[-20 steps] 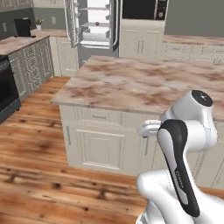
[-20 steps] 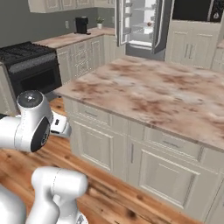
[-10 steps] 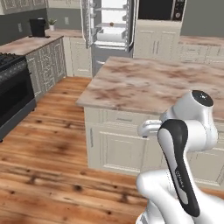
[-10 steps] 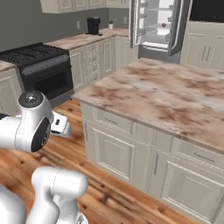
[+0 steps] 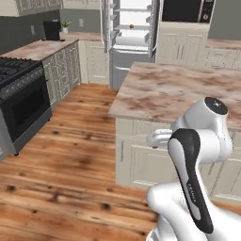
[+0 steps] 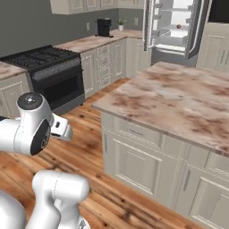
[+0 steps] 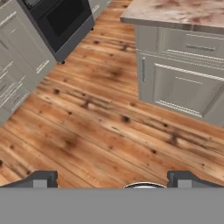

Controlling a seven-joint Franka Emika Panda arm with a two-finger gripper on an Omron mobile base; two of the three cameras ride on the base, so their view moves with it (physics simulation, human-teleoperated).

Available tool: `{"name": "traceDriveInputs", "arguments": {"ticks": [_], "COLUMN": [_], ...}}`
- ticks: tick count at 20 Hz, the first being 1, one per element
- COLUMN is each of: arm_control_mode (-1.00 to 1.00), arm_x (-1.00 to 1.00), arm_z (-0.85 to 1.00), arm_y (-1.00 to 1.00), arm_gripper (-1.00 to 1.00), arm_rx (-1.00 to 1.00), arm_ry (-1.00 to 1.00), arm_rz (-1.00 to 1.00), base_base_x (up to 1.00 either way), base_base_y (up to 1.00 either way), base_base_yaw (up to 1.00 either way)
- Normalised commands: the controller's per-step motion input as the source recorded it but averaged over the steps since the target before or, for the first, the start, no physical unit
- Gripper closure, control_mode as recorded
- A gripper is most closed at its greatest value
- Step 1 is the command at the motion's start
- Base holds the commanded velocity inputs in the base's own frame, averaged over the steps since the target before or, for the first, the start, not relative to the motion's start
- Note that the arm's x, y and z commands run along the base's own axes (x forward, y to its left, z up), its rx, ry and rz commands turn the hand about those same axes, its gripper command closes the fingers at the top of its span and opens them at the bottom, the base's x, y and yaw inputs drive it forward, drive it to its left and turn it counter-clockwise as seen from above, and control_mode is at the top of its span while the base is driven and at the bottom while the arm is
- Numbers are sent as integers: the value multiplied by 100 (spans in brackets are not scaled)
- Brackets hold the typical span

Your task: Take the cheese, chicken drumstick, and onion from the fridge and place them on the plate on the dining counter to create an appetizer plate.

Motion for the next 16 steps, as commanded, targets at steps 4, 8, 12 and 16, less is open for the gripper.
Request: {"name": "traceDriveInputs", "arguments": {"ticks": [4, 8, 12, 16], "arm_control_mode": [100, 100, 100, 100], "arm_x": [0, 0, 0, 0], "arm_z": [0, 0, 0, 0], "arm_y": [0, 0, 0, 0], "arm_gripper": [-100, -100, -100, -100], "arm_rx": [0, 0, 0, 0], "arm_ry": [0, 0, 0, 0], "arm_rz": [0, 0, 0, 0], "base_base_x": [17, 22, 13, 3], "base_base_y": [100, 91, 55, 100], "base_base_yaw": [-35, -46, -48, -16]}}
